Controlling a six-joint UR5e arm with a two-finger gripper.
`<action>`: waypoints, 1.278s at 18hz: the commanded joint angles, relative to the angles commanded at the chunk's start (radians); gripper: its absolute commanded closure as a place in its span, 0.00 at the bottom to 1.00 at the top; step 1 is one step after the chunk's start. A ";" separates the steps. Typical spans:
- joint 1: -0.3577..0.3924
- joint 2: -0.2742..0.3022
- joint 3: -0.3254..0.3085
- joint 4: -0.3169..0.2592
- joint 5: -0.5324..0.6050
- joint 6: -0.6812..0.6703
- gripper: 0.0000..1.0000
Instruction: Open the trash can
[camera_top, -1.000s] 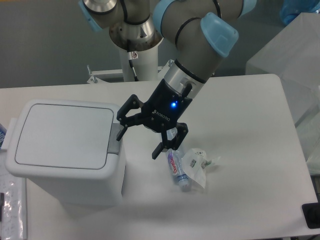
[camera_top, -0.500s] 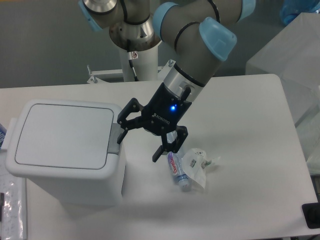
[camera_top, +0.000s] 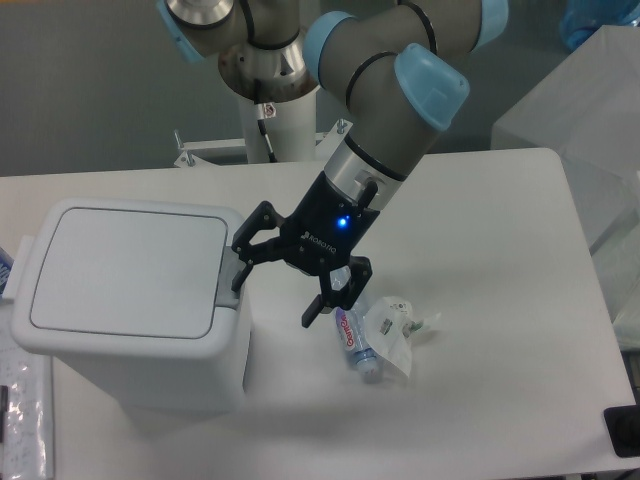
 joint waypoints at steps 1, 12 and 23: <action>0.002 0.000 0.000 0.000 0.000 0.000 0.00; 0.002 0.006 -0.005 0.008 0.000 0.000 0.00; 0.084 -0.003 0.038 0.138 -0.002 0.005 0.00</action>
